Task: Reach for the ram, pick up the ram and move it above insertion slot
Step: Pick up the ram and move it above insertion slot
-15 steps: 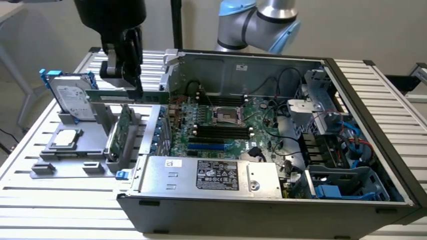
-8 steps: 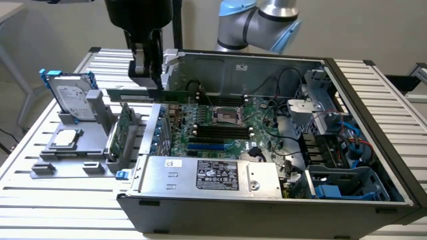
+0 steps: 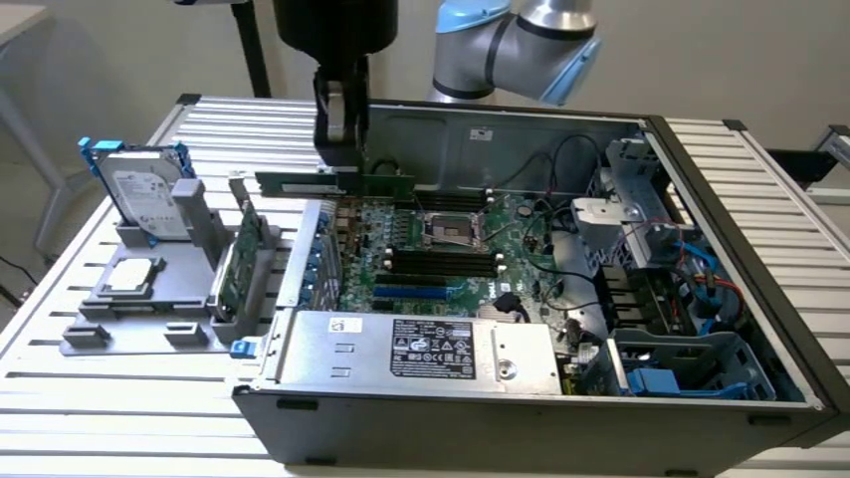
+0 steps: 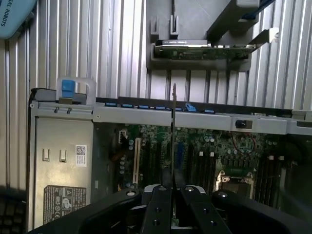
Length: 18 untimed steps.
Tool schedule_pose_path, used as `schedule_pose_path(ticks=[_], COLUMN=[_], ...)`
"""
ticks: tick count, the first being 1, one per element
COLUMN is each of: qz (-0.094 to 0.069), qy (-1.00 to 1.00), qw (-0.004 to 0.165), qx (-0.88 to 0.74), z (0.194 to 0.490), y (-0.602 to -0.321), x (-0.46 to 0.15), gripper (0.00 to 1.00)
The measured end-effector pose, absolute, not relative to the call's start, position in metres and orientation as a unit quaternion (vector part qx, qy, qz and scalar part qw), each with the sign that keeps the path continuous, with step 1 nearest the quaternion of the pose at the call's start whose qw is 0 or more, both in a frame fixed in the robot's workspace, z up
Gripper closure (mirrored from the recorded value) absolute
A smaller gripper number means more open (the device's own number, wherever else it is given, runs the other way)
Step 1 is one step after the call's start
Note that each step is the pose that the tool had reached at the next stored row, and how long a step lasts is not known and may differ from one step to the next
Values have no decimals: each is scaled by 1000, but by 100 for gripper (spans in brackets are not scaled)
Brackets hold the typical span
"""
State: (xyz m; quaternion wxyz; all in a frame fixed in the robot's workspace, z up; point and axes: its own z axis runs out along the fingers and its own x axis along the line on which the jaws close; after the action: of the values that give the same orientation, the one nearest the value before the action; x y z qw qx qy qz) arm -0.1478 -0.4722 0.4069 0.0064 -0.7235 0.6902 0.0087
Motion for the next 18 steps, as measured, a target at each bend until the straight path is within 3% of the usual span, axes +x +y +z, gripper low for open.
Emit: schedule_pose_path(ticks=[18], qz=[9], qy=[690], qw=[6], qx=[-724], z=[403], y=[-431], x=[-96], gripper=[87])
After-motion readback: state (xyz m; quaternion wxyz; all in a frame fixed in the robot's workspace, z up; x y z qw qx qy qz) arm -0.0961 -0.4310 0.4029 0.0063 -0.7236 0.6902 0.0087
